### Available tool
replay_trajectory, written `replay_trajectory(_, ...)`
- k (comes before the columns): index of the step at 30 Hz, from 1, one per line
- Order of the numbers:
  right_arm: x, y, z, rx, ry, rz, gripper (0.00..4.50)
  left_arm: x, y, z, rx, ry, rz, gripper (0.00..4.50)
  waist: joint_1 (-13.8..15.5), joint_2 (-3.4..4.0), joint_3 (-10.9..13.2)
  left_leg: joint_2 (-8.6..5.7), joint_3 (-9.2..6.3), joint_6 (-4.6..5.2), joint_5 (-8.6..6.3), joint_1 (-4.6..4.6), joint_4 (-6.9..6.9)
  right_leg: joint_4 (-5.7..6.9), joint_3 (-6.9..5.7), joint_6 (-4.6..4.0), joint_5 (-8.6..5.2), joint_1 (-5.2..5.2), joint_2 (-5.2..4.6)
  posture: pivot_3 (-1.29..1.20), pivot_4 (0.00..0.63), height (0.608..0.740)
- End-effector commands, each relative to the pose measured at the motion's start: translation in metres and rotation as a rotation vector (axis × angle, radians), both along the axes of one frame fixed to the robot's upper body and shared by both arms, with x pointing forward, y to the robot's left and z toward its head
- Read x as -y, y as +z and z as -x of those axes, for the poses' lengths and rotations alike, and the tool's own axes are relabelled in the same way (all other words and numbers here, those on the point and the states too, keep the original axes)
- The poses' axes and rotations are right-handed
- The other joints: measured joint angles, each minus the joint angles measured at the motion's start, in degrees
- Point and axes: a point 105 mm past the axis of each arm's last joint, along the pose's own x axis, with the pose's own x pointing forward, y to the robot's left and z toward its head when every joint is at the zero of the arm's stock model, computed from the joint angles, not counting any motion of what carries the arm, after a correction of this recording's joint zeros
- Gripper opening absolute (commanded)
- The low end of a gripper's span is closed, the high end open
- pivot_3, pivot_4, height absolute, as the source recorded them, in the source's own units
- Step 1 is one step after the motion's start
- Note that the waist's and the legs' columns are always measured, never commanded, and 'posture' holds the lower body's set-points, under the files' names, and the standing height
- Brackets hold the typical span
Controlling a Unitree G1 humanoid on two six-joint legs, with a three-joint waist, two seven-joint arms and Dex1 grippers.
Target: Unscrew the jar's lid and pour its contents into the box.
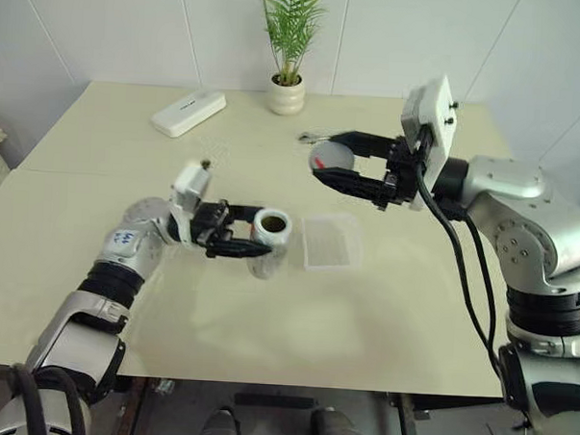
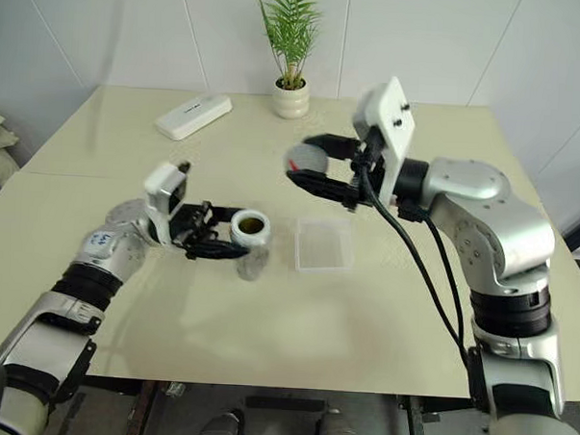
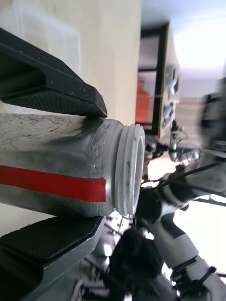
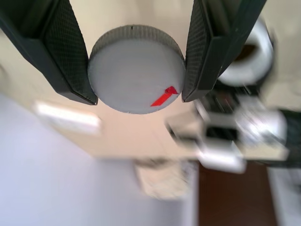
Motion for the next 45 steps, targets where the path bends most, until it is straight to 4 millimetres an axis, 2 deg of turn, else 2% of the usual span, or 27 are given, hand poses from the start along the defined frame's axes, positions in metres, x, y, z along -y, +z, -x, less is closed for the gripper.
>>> replay_trajectory(1,0.039,-0.01,-0.006,0.012,-0.262,0.009,2.53,-0.017,0.015,0.0,0.062,0.018,0.0,2.75,0.0,0.0,0.0,0.0,0.0,0.0,0.0,0.0,-0.01,-0.01,0.0,0.0,0.0,0.0,0.0,0.0,0.15,0.74)
replay_trajectory(3,0.055,-0.029,-0.008,-0.043,-0.373,0.028,2.53,-0.023,0.02,-0.006,0.08,0.089,0.019,2.75,0.0,-0.01,0.0,0.0,0.0,0.0,0.0,0.0,-0.03,-0.04,-0.01,-0.01,-0.01,0.01,0.0,0.0,0.15,0.74)
replay_trajectory(5,0.062,-0.04,-0.008,-0.067,-0.434,0.02,2.53,-0.025,0.022,-0.011,0.082,0.13,0.026,2.75,-0.2,0.0,0.0,-0.01,0.03,0.0,0.0,0.0,0.0,-0.01,0.04,-0.01,-0.01,0.0,0.0,0.0,0.15,0.74)
replay_trajectory(7,0.071,-0.062,-0.007,-0.106,-0.518,0.018,2.53,-0.026,0.021,-0.018,0.087,0.186,0.019,2.75,-0.2,0.01,0.0,-0.01,0.04,0.0,0.0,0.03,0.01,0.06,0.06,-0.01,0.0,-0.01,0.0,0.0,0.15,0.74)
replay_trajectory(9,0.077,-0.087,-0.004,-0.162,-0.583,-0.003,2.53,-0.024,0.021,-0.026,0.101,0.232,0.024,2.75,0.0,0.0,0.0,0.0,0.0,0.06,0.03,0.05,0.0,0.08,0.0,-0.01,-0.01,0.01,0.03,0.0,0.15,0.74)
replay_trajectory(13,0.088,-0.123,-0.002,-0.262,-0.682,-0.037,2.53,-0.015,0.024,-0.038,0.15,0.285,0.027,2.75,-0.1,0.0,0.0,-0.04,0.04,0.06,0.04,0.02,0.07,0.05,0.11,0.05,0.04,0.05,0.03,0.0,0.15,0.74)
replay_trajectory(18,0.106,-0.154,-0.002,-0.318,-0.797,-0.052,2.53,-0.003,0.03,-0.052,0.248,0.347,0.022,2.75,0.1,-0.02,0.0,-0.04,0.04,0.06,0.04,0.03,0.14,0.04,0.11,0.07,0.1,0.09,0.03,0.0,0.15,0.74)
replay_trajectory(20,0.11,-0.159,-0.002,-0.322,-0.827,-0.052,3.26,0.002,0.034,-0.056,0.284,0.362,0.022,2.75,-0.1,-0.03,0.0,-0.05,0.04,0.06,0.04,0.03,0.12,0.0,0.12,0.08,0.1,0.09,0.03,0.0,0.15,0.74)
replay_trajectory(24,0.11,-0.161,0.001,-0.325,-0.832,-0.047,4.49,0.011,0.033,-0.056,0.339,0.341,0.004,2.75,-0.1,-0.02,0.0,-0.04,0.06,0.06,0.04,0.05,0.08,0.01,0.15,0.08,0.1,0.08,0.05,0.0,0.15,0.74)
replay_trajectory(28,0.109,-0.157,0.006,-0.305,-0.813,-0.034,4.5,0.018,0.029,-0.057,0.389,0.337,-0.041,2.75,0.0,-0.03,0.0,-0.05,0.05,0.06,0.04,0.04,0.05,-0.01,0.14,0.08,0.1,0.07,0.04,0.0,0.15,0.74)
replay_trajectory(35,0.086,-0.121,0.031,-0.22,-0.586,-0.073,4.5,0.031,0.022,-0.054,0.56,0.312,-0.124,2.75,0.1,-0.03,0.0,-0.05,0.05,0.05,0.04,0.04,0.08,-0.01,0.14,0.1,0.11,0.09,0.05,0.0,0.15,0.74)
replay_trajectory(38,0.067,-0.09,0.064,-0.203,-0.339,-0.134,4.5,0.046,0.015,-0.057,0.758,0.315,-0.282,2.75,0.5,-0.03,0.0,-0.05,0.05,0.05,0.04,0.04,0.08,0.0,0.14,0.11,0.12,0.1,0.05,0.0,0.15,0.74)
replay_trajectory(40,0.064,-0.081,0.079,-0.208,-0.25,-0.137,4.5,0.053,0.012,-0.058,0.868,0.308,-0.356,2.75,0.9,-0.04,0.0,-0.05,0.05,0.05,0.04,0.04,0.09,-0.09,0.12,0.14,0.13,0.18,0.05,0.0,0.15,0.74)
replay_trajectory(43,0.065,-0.081,0.088,-0.229,-0.213,-0.103,4.5,0.06,0.011,-0.061,0.961,0.325,-0.401,2.75,1.4,-0.07,0.0,-0.05,0.05,0.06,0.03,0.09,0.14,-0.2,0.13,0.19,0.16,0.3,0.04,0.0,0.15,0.74)
replay_trajectory(45,0.072,-0.079,0.084,-0.214,-0.257,-0.093,4.5,0.068,0.013,-0.064,1.094,0.329,-0.462,2.75,1.4,-0.12,0.1,-0.05,0.05,0.09,0.02,0.13,0.23,-0.21,0.14,0.22,0.18,0.4,0.05,0.0,0.15,0.74)
